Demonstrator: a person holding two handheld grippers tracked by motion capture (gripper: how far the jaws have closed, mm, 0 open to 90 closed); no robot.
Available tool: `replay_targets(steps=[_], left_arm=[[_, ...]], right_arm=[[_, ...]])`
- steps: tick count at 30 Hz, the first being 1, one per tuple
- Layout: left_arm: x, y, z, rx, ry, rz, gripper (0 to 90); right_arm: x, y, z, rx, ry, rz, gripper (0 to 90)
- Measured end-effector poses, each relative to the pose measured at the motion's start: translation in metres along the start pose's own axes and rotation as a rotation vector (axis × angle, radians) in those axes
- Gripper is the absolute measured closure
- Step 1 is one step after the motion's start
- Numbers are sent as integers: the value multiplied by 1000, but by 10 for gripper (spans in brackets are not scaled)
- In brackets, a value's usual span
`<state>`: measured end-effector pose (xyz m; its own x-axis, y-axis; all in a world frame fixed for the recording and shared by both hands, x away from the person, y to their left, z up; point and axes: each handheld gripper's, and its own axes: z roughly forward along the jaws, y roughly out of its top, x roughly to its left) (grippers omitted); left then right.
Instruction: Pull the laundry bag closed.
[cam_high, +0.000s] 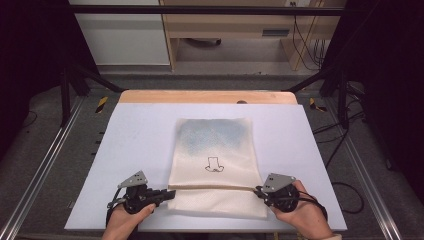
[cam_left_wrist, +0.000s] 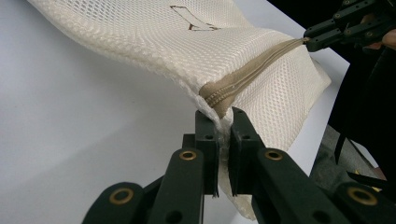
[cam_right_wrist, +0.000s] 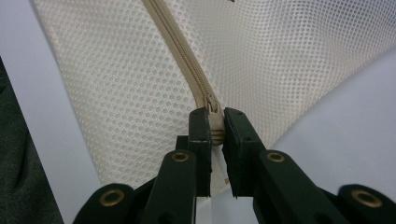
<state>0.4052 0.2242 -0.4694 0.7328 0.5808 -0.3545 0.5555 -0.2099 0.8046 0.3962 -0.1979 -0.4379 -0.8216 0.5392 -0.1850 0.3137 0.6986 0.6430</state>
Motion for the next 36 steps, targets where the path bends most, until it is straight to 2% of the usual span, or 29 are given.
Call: replay_targets(steps=[4, 18, 36], left_arm=[[0, 0, 0, 1, 6, 0, 841], [1, 1, -2, -1, 14, 6, 840], [0, 1, -3, -2, 8, 6, 841]], right_arm=[[0, -1, 1, 14, -11, 3, 819], [-2, -8, -4, 10, -13, 17, 819], [-2, -13, -7, 8, -19, 29, 819]])
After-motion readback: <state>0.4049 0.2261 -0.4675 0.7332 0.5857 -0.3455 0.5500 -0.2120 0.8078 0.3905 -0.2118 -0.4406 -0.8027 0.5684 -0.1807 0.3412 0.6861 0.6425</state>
